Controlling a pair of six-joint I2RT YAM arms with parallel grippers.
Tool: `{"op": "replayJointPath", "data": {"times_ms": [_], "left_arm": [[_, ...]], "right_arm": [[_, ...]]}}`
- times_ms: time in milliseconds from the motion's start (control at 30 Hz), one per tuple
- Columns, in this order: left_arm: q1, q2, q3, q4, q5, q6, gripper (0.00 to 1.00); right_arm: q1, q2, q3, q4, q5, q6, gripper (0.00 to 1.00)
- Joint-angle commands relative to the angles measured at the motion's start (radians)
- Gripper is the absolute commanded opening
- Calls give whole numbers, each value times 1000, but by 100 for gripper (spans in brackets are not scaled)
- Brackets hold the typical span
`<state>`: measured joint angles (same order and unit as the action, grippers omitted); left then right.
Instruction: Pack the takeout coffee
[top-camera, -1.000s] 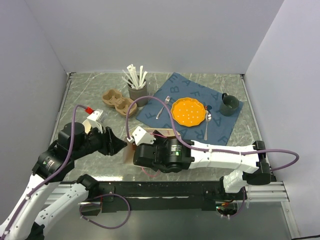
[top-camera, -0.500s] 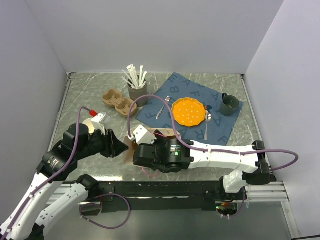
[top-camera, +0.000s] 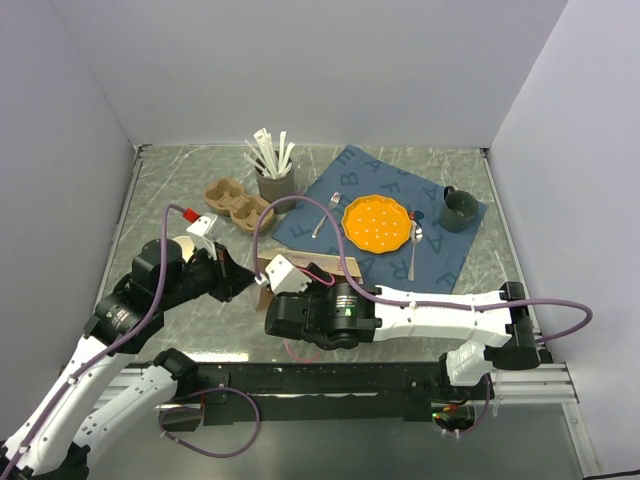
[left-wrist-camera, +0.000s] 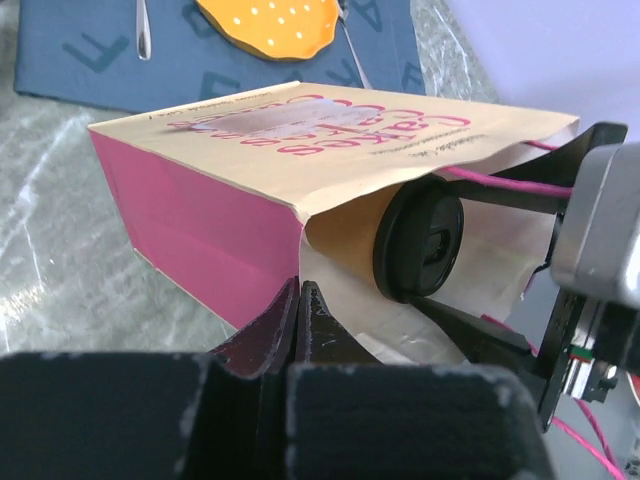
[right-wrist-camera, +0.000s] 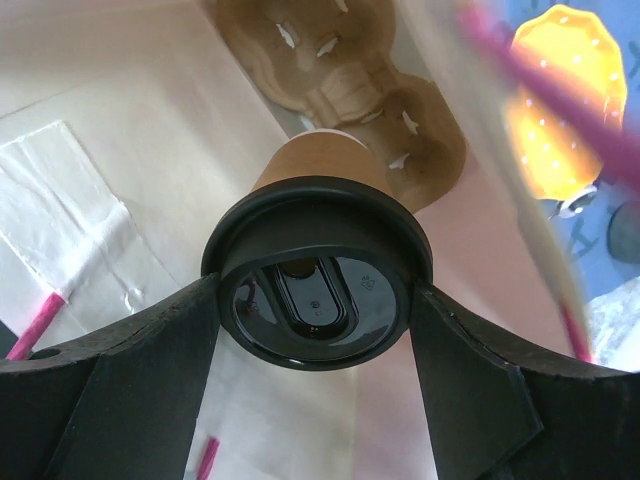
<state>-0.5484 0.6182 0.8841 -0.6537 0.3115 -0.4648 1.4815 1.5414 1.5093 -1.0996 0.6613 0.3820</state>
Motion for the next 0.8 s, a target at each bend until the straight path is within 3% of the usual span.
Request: {"op": "replayJointPath", "data": {"times_ms": [0,267,500,633,767], "left_arm": [[-1,11,3,92,-23,46,1],[-5,-14,-43,149,11,37,1],[-5,24,-28,143,29,63,1],[-5,17,-33,150,29,63,1],[-7,6,-45,170,41,58,1]], "right_arm": [[7,-9,-17,50,72,-44,43],[-58,-50,-116,234,46,-279,44],[-145,-150,-204,375,-78,-484,44],[-178,-211,-280,451,-231,-586,45],[-201,-253,-336,512,-262,-687,45]]}}
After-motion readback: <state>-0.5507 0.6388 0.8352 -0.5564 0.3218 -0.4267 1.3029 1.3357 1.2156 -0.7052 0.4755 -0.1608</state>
